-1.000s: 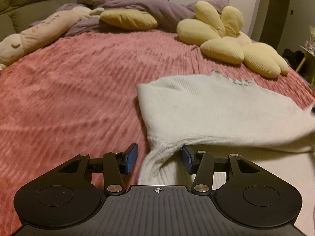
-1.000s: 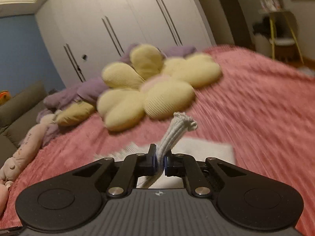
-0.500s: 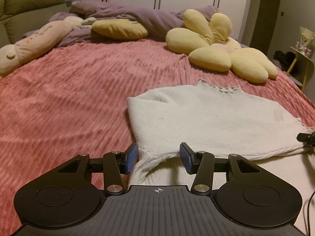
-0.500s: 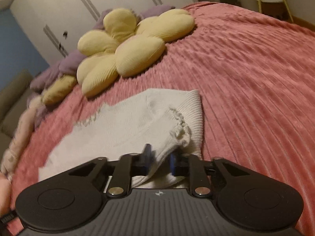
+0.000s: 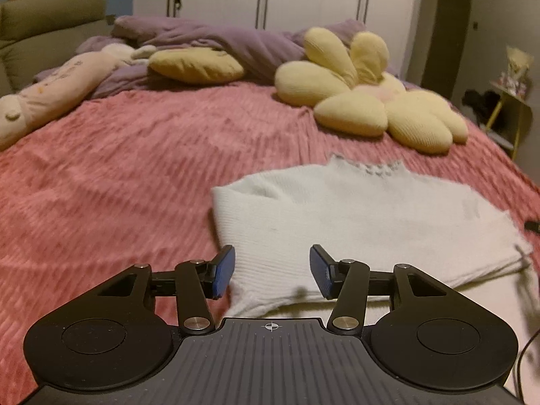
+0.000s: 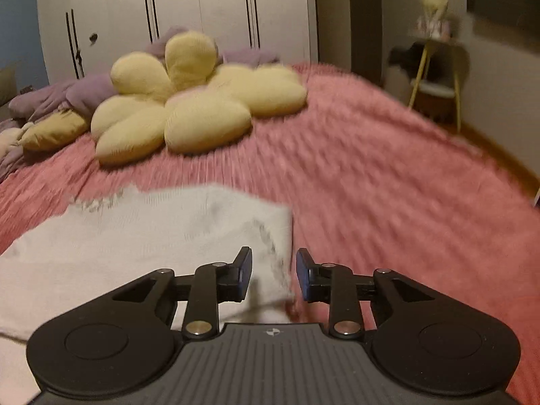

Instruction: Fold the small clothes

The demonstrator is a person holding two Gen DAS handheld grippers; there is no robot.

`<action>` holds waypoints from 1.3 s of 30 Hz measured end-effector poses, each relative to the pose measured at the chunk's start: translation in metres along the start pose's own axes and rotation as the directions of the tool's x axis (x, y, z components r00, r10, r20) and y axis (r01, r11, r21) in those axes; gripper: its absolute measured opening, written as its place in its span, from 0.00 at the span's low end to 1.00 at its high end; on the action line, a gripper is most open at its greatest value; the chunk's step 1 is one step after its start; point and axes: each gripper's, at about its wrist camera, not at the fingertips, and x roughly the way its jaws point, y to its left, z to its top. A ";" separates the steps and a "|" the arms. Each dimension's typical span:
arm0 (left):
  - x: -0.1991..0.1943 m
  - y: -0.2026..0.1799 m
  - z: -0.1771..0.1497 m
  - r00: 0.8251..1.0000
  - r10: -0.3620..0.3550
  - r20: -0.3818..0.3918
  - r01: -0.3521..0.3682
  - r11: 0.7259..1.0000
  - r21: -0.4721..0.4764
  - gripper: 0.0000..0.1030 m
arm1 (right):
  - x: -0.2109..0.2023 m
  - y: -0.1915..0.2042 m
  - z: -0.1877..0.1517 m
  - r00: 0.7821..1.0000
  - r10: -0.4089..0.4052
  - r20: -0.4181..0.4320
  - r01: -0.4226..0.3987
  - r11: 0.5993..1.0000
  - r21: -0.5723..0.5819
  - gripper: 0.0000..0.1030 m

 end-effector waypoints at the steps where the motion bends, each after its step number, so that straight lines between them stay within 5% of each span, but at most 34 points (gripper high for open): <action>1: 0.005 -0.006 -0.001 1.000 -0.010 -0.010 0.010 1.000 0.010 0.51 | -0.004 0.006 0.002 1.000 0.012 0.022 -0.012 1.000 -0.025 0.27; 5: 0.026 -0.024 -0.006 0.996 -0.075 -0.052 0.076 0.997 0.021 0.51 | 0.000 0.043 -0.001 0.989 0.145 -0.012 -0.145 0.975 -0.170 0.25; 7: 0.040 -0.031 -0.007 0.996 -0.057 -0.067 0.059 0.998 0.037 0.51 | 0.014 0.063 -0.010 0.974 0.207 -0.093 -0.224 0.944 -0.243 0.14; 9: 0.049 -0.036 -0.007 0.998 -0.036 -0.046 0.039 0.997 0.071 0.52 | 0.033 0.076 -0.020 0.971 0.168 -0.167 -0.211 0.935 -0.285 0.11; 17: 0.074 -0.033 0.004 0.998 0.023 -0.055 -0.019 0.997 0.080 0.53 | 0.073 0.088 -0.013 0.986 0.082 -0.142 -0.127 0.928 -0.349 0.07; 19: 0.065 -0.035 0.003 0.998 0.029 -0.050 -0.025 0.995 0.093 0.53 | 0.072 0.089 -0.014 0.987 0.091 -0.133 -0.134 0.920 -0.368 0.07; 24: 0.034 -0.030 -0.008 0.999 -0.021 -0.039 0.023 0.999 0.047 0.59 | 0.035 0.053 -0.012 0.973 0.187 -0.136 -0.212 0.956 -0.204 0.08; 34: 0.044 -0.041 -0.014 0.996 0.012 -0.088 -0.004 0.996 0.093 0.65 | 0.029 0.032 -0.017 0.980 0.110 -0.166 -0.149 0.959 -0.242 0.08; 39: 0.048 -0.040 -0.014 0.994 0.024 -0.102 -0.013 0.994 0.107 0.70 | 0.037 0.039 -0.028 0.990 0.091 -0.108 -0.122 0.935 -0.333 0.08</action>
